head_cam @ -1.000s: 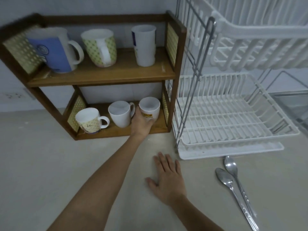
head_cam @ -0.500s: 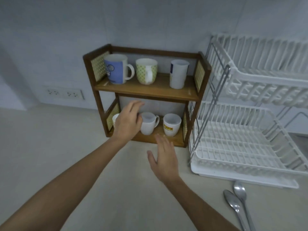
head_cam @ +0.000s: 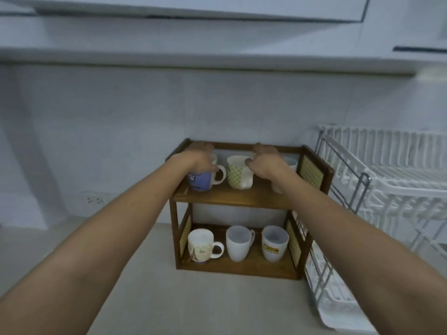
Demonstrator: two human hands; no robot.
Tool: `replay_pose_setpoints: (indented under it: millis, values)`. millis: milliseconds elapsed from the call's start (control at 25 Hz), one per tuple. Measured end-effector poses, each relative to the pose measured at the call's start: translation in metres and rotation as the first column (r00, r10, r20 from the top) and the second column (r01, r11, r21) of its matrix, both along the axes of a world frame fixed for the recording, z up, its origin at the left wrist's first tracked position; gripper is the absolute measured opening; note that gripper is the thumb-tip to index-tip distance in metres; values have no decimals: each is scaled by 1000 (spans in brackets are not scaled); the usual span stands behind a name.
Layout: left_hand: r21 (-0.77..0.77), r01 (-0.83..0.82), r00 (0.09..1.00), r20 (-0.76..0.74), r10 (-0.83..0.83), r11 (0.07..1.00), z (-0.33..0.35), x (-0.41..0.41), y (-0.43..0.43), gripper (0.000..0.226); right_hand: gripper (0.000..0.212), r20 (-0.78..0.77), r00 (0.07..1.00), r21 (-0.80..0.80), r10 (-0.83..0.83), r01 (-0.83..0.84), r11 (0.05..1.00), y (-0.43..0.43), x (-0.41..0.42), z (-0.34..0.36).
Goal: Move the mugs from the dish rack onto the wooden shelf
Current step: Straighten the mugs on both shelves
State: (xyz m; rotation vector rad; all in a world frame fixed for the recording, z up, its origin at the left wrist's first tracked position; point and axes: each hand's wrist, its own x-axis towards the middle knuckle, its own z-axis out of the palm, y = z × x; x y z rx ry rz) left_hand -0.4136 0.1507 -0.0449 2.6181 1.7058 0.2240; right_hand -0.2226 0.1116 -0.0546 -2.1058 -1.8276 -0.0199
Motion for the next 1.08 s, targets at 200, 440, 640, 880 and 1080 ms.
replay_pose_setpoints:
  millis: [200, 440, 640, 880, 1080]
  values:
    - [-146, 51, 992, -107, -67, 988, -3, -1, 32, 71, 71, -34, 999, -139, -32, 27, 990, 30, -19, -4]
    - [-117, 133, 956, -246, -159, 984, -6, 0, 49, 50, 88, -16, 1000, -227, -6, 2, 974, 47, -13, -19]
    - [33, 52, 996, -73, -50, 998, -17, 2, 47, 55, 98, -20, 1000, -243, 0, -5, 970, 52, 2, -14]
    - [-158, 113, 983, -129, -134, 981, -2, -9, 57, 67, 91, 30, 997, -303, 75, -62, 951, 60, 9, -10]
    - [-170, 77, 971, -213, -113, 982, 6, -13, 60, 71, 92, 54, 994, -287, 92, -73, 955, 67, 7, -6]
